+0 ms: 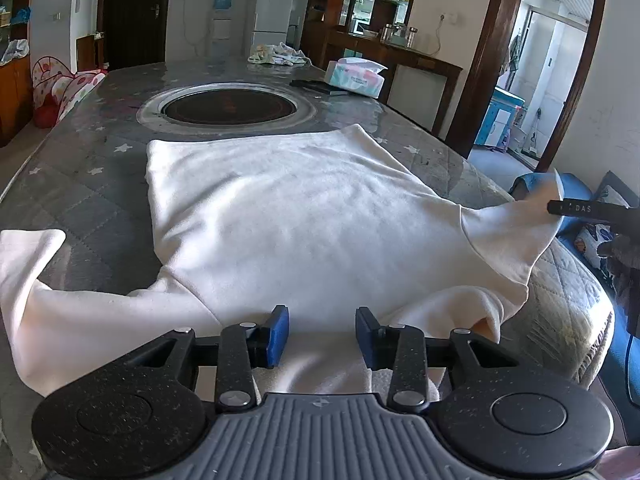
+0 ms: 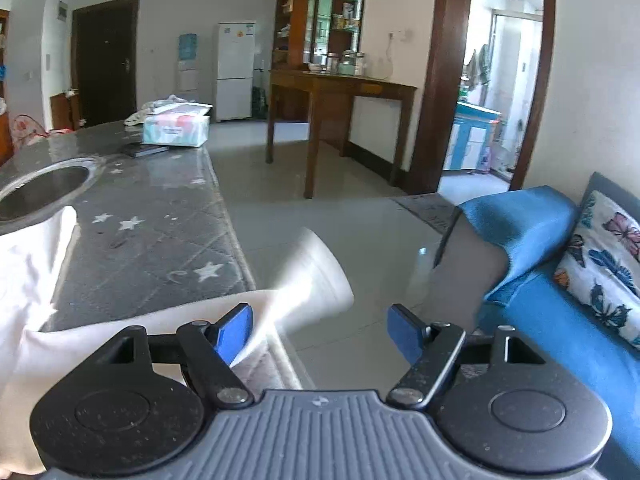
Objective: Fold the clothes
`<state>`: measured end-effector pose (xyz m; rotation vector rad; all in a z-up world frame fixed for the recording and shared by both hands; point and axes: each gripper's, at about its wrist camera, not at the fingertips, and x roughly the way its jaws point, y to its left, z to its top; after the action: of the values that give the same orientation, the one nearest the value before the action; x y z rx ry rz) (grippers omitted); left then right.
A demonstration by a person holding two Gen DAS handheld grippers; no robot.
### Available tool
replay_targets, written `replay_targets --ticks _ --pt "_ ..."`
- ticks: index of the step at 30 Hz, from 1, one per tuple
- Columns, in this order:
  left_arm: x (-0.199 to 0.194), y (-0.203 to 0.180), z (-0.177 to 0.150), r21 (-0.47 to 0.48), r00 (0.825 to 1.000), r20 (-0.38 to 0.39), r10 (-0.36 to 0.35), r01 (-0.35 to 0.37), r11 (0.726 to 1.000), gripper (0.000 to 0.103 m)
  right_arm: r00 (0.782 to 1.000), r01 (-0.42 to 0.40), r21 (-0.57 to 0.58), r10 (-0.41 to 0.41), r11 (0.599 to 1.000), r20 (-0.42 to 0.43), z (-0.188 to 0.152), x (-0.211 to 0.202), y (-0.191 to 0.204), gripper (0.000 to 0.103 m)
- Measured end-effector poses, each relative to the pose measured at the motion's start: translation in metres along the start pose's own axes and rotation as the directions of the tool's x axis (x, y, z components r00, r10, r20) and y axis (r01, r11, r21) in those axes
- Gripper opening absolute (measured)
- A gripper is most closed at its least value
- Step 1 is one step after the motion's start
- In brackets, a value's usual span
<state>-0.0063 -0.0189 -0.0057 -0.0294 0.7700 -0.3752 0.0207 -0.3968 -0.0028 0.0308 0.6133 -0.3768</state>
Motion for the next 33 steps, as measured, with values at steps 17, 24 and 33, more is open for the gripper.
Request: replay_targets --ticks 17,24,33 --pt "-0.016 -0.004 -0.006 0.058 0.999 0.012 0.041 -0.041 0.997 0.046 0.859 -0.501 -0.326 0.507 0.802 -0.073 -0.008 -0.057 0.098 0.086" --pt "-0.021 -0.018 -0.008 0.124 1.0 0.021 -0.007 0.004 0.992 0.049 0.795 -0.563 -0.548 0.585 0.618 -0.157 -0.036 -0.083 0.155 0.086" --pt "-0.032 -0.023 -0.015 0.202 0.999 0.02 -0.036 0.032 0.979 0.05 0.778 -0.568 -0.609 0.602 0.553 -0.179 -0.041 -0.099 0.149 0.084"
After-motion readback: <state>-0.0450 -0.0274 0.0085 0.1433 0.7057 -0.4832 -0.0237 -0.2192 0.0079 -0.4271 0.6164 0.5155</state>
